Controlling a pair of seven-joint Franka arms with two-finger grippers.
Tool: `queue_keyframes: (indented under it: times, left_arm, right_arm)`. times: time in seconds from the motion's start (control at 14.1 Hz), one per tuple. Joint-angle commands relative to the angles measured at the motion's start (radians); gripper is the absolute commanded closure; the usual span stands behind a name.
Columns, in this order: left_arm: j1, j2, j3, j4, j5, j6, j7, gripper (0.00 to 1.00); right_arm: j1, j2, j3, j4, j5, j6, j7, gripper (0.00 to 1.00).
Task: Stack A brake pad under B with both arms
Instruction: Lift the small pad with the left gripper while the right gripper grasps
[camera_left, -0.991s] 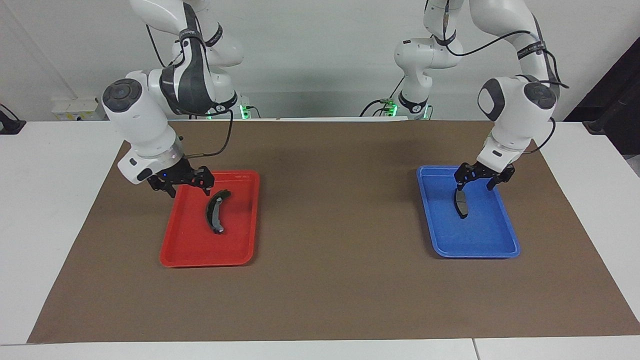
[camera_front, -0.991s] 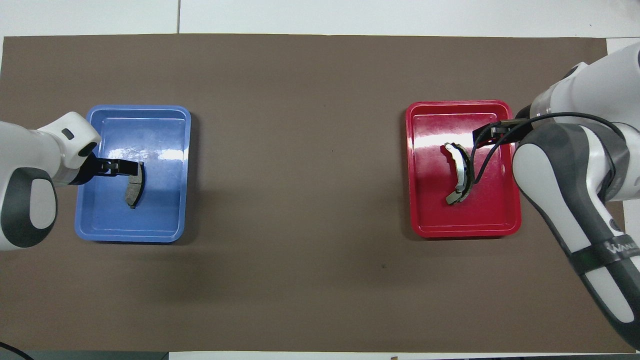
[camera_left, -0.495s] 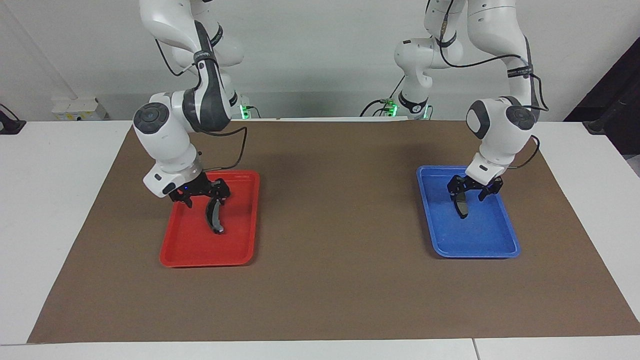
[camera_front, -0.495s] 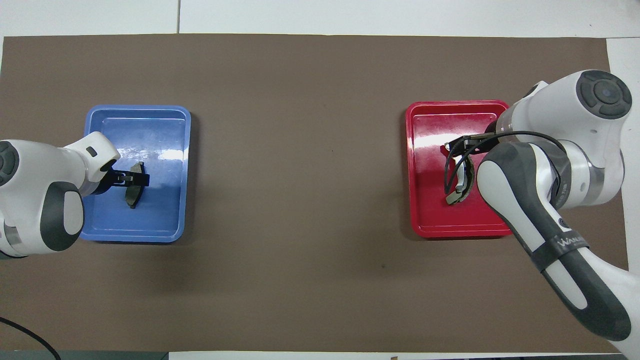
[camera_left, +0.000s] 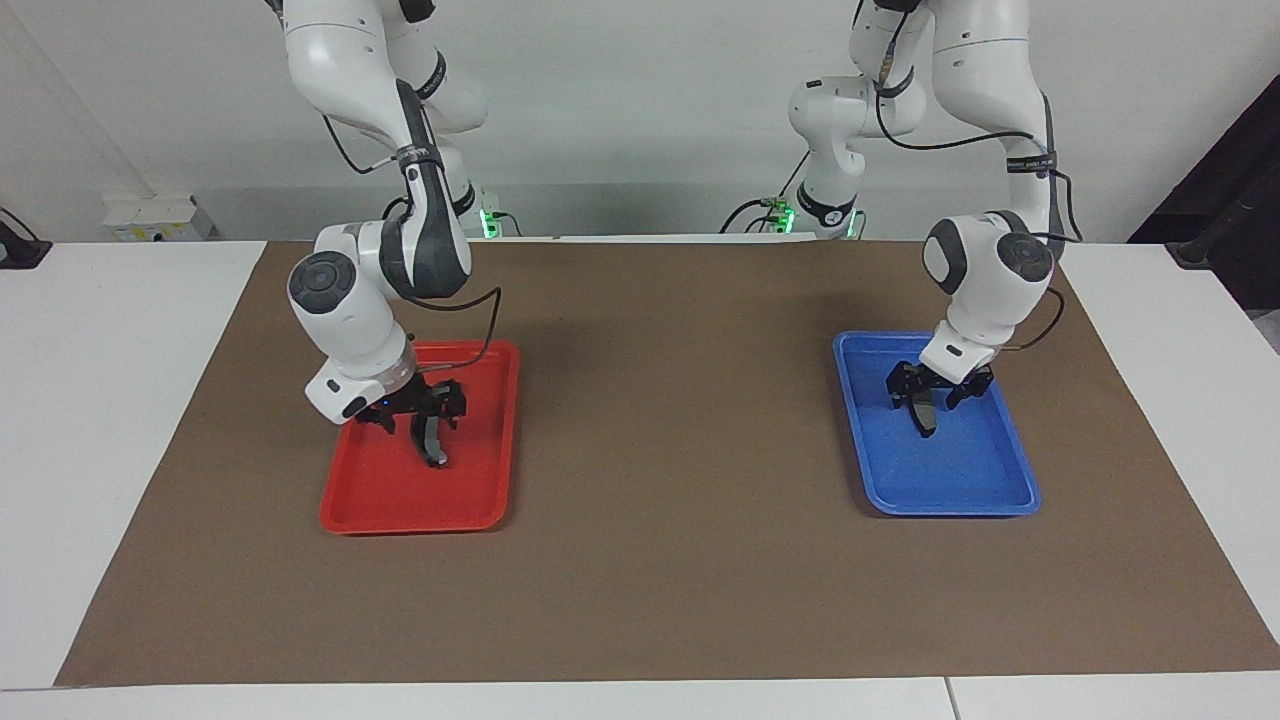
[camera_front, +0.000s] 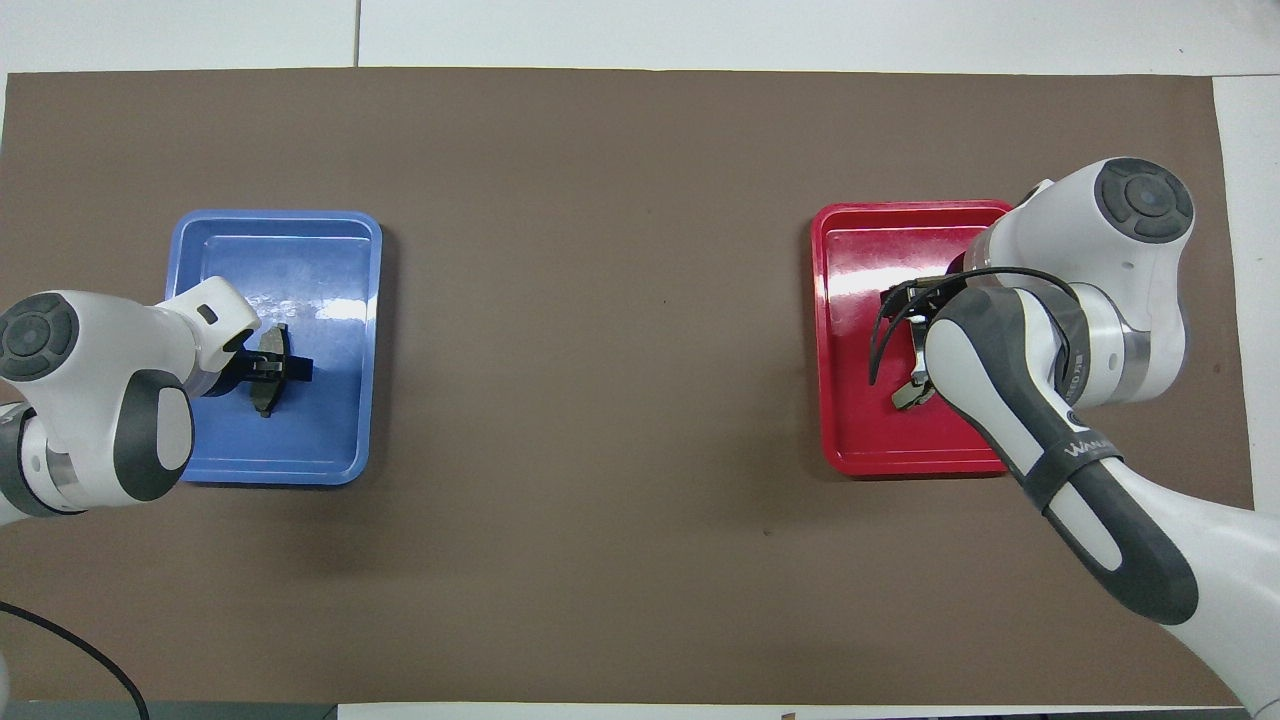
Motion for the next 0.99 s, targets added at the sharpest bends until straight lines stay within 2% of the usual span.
queue_keyframes:
  times: [0.0, 0.14, 0.21, 0.35, 0.64, 0.92]
  left_arm:
    - [-0.005, 0.006, 0.01, -0.022, -0.003, 0.036, 0.036, 0.21]
    - [-0.005, 0.008, 0.01, -0.022, -0.003, 0.033, 0.047, 0.65]
    - [-0.005, 0.008, 0.01, -0.022, -0.003, 0.03, 0.047, 0.83]
    - [-0.005, 0.008, 0.01, -0.022, -0.003, 0.03, 0.05, 0.99]
    - [-0.005, 0.003, 0.012, -0.013, -0.003, 0.024, 0.049, 0.99]
    - [-0.011, -0.02, 0.032, 0.042, -0.003, -0.066, 0.047, 0.99]
  right_arm:
    - [-0.005, 0.019, 0.002, -0.007, 0.015, 0.024, -0.017, 0.01]
    - [-0.008, 0.028, 0.002, -0.011, 0.015, 0.024, -0.017, 0.01]
    - [-0.005, 0.029, 0.002, -0.017, 0.015, 0.025, -0.015, 0.02]
    - [-0.005, 0.029, 0.002, -0.021, 0.015, 0.024, -0.015, 0.03]
    - [-0.013, 0.023, 0.0, -0.053, 0.009, 0.022, -0.014, 0.05]
    - [-0.016, 0.019, 0.0, -0.064, 0.003, 0.017, -0.015, 0.1]
